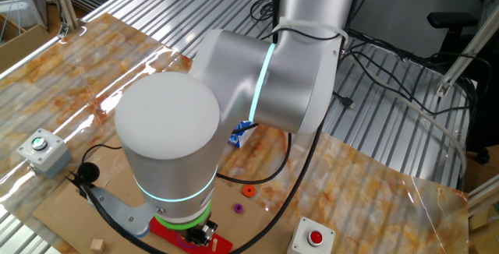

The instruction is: Take out one Hanoi block and throw it aside

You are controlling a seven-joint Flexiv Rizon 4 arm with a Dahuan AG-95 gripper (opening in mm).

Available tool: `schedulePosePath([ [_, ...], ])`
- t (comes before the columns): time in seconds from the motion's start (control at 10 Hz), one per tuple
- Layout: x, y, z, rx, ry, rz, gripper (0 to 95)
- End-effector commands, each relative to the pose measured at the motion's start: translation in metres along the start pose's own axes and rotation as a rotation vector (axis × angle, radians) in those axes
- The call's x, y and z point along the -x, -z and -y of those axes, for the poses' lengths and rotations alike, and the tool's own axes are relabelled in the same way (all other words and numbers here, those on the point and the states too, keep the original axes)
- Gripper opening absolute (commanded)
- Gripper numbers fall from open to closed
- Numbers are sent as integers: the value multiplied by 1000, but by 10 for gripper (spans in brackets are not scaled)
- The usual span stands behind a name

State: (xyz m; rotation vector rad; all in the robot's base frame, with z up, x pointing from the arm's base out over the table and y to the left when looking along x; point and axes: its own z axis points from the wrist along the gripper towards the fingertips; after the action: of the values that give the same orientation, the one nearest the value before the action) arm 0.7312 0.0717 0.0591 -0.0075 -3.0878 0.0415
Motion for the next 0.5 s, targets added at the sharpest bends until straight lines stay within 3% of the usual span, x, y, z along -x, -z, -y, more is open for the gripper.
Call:
schedulePosePath([
  [0.1, 1, -1, 0, 0, -1, -3, 380],
  [0.5, 1, -3, -1, 2, 0, -7, 380],
])
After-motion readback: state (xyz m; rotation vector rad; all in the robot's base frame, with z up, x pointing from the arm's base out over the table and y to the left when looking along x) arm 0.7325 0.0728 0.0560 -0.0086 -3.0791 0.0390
